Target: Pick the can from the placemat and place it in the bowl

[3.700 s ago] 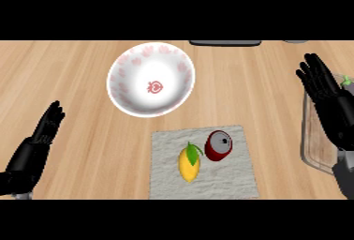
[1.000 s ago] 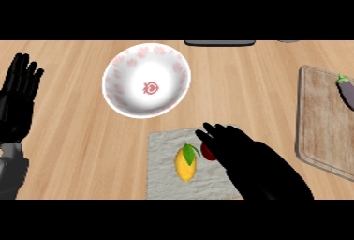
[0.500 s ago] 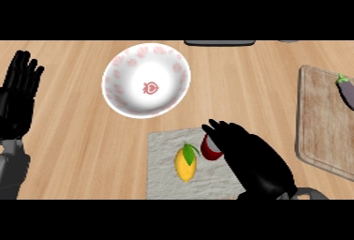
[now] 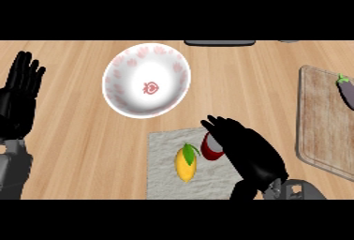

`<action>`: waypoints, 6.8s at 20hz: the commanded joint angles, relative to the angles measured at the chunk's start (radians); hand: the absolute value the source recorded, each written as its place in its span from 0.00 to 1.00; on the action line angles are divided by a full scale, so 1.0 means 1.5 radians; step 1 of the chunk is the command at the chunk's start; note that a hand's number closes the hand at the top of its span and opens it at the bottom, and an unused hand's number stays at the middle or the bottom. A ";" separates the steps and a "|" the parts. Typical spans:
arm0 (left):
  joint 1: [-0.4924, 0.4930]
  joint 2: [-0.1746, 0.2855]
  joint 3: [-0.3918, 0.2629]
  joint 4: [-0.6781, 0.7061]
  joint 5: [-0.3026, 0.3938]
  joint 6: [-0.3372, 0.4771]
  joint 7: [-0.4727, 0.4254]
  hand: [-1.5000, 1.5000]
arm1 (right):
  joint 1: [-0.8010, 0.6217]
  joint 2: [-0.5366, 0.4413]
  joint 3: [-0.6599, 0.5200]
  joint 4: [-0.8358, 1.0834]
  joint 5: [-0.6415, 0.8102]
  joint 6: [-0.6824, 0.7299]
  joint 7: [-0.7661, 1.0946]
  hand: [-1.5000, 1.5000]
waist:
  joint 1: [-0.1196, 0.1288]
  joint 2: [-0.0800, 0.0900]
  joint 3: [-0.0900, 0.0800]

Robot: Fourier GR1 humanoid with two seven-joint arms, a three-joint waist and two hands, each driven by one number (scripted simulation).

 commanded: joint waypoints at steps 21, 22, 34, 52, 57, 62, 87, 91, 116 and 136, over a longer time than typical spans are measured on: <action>0.032 -0.048 0.020 -0.059 -0.039 -0.021 0.024 0.50 | 0.009 0.095 -0.079 0.235 0.175 -0.014 -0.155 0.00 | 0.001 0.000 0.000; 0.037 -0.027 0.033 -0.084 -0.034 -0.028 0.046 0.50 | 0.013 0.107 -0.072 0.267 0.190 -0.044 -0.171 0.00 | 0.002 0.000 0.000; 0.013 -0.048 0.048 -0.008 -0.046 -0.043 -0.010 0.50 | 0.016 0.129 -0.069 0.262 0.280 -0.118 -0.266 1.00 | 0.000 0.000 0.000; -0.063 -0.063 0.006 -0.025 -0.042 -0.063 0.006 0.50 | -0.342 -0.184 -0.260 0.548 0.206 -0.086 -0.728 1.00 | 0.104 0.052 0.006; -0.082 -0.068 -0.004 -0.017 -0.044 -0.063 0.012 0.50 | -0.422 -0.223 -0.311 0.633 0.171 -0.103 -0.832 1.00 | 0.112 0.057 0.005; -0.078 -0.079 -0.012 -0.026 -0.048 -0.058 0.010 0.50 | -0.488 -0.242 -0.364 0.710 0.102 -0.083 -0.973 1.00 | 0.114 0.047 0.005; -0.061 -0.067 0.002 0.010 -0.064 -0.050 0.003 0.50 | -0.796 -0.067 -0.280 0.972 -0.033 0.110 -0.989 1.00 | 0.073 0.020 -0.001; -0.044 -0.052 0.016 0.009 -0.053 -0.064 0.004 0.50 | -0.803 0.002 -0.248 0.992 -0.025 0.089 -0.973 1.00 | 0.062 0.016 -0.001; -0.045 -0.076 -0.002 -0.002 -0.076 -0.039 0.008 0.50 | -0.748 0.207 -0.291 1.184 -0.062 -0.067 -0.882 0.00 | 0.061 0.024 -0.001; -0.064 -0.065 0.004 -0.030 -0.056 -0.059 0.014 0.50 | -0.743 -0.008 -0.487 1.220 -0.235 -0.050 -0.837 0.00 | 0.097 0.049 0.001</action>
